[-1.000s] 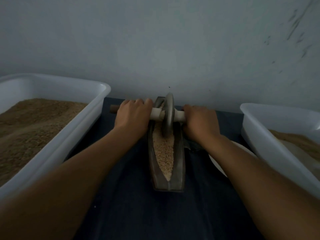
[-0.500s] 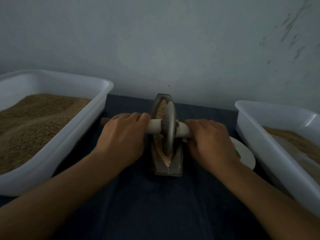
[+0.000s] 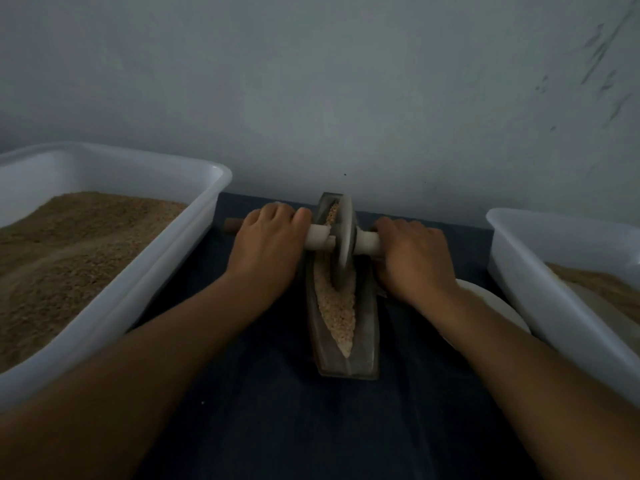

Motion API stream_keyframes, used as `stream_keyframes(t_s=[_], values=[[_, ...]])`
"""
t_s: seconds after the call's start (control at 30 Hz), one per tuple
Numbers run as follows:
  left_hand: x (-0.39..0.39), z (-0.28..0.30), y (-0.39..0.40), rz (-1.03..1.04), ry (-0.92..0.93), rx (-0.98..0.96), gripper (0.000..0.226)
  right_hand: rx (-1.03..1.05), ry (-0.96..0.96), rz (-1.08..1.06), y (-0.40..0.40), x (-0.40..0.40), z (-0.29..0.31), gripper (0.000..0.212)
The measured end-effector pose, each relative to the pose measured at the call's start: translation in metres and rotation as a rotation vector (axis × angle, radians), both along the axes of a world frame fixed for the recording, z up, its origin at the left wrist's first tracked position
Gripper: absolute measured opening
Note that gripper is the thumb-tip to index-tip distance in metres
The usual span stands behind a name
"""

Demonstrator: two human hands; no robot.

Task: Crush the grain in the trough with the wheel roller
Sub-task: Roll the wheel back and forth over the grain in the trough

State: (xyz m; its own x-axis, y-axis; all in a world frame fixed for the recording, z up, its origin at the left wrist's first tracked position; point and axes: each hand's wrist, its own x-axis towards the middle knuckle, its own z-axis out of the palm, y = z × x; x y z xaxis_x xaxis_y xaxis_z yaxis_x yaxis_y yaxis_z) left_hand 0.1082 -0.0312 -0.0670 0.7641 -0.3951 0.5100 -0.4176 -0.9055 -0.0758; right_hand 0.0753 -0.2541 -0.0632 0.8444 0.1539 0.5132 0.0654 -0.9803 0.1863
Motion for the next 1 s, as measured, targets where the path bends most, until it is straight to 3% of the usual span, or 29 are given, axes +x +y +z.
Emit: stream_keyframes(t_s=[0.23, 0.37, 0.5, 0.6, 1.0], values=[[0.035, 0.017, -0.015, 0.077, 0.046, 0.005, 0.042, 0.038, 0.116, -0.037, -0.01, 0.045, 0.01, 0.03], [0.033, 0.019, -0.019, 0.085, 0.048, 0.002, 0.034, 0.088, 0.131, -0.048, -0.01, 0.047, 0.011, 0.021], [0.01, 0.009, -0.008, 0.089, 0.045, -0.017, 0.035, 0.048, 0.003, -0.018, -0.003, 0.023, 0.005, 0.012], [-0.016, 0.0, 0.001, 0.064, 0.002, -0.023, 0.034, 0.029, -0.05, 0.044, 0.002, -0.002, 0.004, 0.018], [-0.087, 0.017, 0.018, -0.073, -0.006, -0.12, 0.042, 0.145, 0.049, 0.151, 0.005, -0.083, 0.009, 0.02]])
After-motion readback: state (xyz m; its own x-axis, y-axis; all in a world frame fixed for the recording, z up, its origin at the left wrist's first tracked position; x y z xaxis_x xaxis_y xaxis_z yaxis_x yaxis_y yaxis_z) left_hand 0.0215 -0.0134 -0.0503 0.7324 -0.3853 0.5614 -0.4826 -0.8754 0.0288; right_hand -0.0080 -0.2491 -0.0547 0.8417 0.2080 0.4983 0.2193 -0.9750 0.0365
